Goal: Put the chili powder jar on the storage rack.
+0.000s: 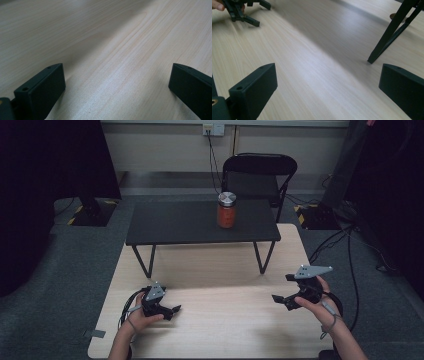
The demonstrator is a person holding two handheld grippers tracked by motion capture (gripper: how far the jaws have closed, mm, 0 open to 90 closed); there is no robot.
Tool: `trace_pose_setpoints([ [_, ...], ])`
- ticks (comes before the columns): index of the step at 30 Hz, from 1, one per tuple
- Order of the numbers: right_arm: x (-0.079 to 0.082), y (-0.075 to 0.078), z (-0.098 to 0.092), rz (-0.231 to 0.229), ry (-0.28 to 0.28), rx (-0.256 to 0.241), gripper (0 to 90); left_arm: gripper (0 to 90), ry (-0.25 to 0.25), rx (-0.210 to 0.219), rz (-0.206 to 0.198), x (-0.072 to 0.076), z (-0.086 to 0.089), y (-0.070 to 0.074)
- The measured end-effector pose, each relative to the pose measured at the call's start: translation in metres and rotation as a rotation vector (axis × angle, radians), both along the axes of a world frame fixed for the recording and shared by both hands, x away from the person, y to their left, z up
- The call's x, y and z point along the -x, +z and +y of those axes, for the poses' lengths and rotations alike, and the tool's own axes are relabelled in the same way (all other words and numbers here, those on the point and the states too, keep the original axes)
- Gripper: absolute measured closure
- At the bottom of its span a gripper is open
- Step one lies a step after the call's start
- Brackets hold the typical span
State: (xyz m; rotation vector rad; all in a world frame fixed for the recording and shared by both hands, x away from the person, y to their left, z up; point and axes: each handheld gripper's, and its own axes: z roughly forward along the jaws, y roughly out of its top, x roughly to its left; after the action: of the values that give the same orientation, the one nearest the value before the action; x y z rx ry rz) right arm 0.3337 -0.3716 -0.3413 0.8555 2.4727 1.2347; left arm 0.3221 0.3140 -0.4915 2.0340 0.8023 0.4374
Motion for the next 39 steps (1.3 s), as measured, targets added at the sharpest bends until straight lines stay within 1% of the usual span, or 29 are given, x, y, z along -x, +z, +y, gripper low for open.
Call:
trace_pose_setpoints([
  [7,0.006,-0.015,-0.006,0.019,-0.023,-0.005,0.8,0.0,0.006,0.001,0.0,0.001,-0.001,0.0],
  [9,0.009,-0.024,-0.011,0.029,-0.036,-0.018,0.8,0.0,0.007,0.001,0.0,0.001,-0.001,0.0],
  [13,0.011,-0.038,-0.02,0.043,-0.037,-0.025,0.8,0.0,0.011,0.002,0.0,0.001,-0.002,0.0],
  [16,0.013,-0.049,-0.026,0.049,-0.058,-0.039,0.8,0.0,0.01,0.002,0.0,0.001,-0.002,0.0],
  [20,0.014,-0.063,-0.032,0.057,-0.048,-0.05,0.8,0.0,0.011,-0.001,-0.002,0.002,-0.002,0.0],
  [23,0.016,-0.074,-0.033,0.052,-0.051,-0.043,0.8,0.0,0.011,-0.001,-0.002,0.002,-0.002,0.0],
  [27,0.016,-0.086,-0.035,0.049,-0.039,-0.037,0.8,0.0,0.014,-0.001,-0.003,0.002,-0.002,0.0],
  [30,0.016,-0.09,-0.036,0.06,-0.039,-0.03,0.9,0.0,0.013,-0.002,-0.002,0.002,-0.002,0.0],
  [33,0.019,-0.091,-0.037,0.052,-0.033,-0.028,0.9,0.0,0.014,-0.002,-0.002,0.002,-0.002,0.0],
  [35,0.021,-0.091,-0.036,0.044,-0.036,-0.01,0.8,0.0,0.013,-0.002,-0.002,0.002,-0.002,0.0],
  [38,0.022,-0.093,-0.035,0.045,-0.034,0.01,0.9,0.0,0.013,-0.002,-0.002,0.002,-0.002,0.0],
  [39,0.022,-0.094,-0.035,0.042,-0.027,0.018,0.9,0.0,0.013,-0.001,-0.003,0.002,-0.002,0.0],
])
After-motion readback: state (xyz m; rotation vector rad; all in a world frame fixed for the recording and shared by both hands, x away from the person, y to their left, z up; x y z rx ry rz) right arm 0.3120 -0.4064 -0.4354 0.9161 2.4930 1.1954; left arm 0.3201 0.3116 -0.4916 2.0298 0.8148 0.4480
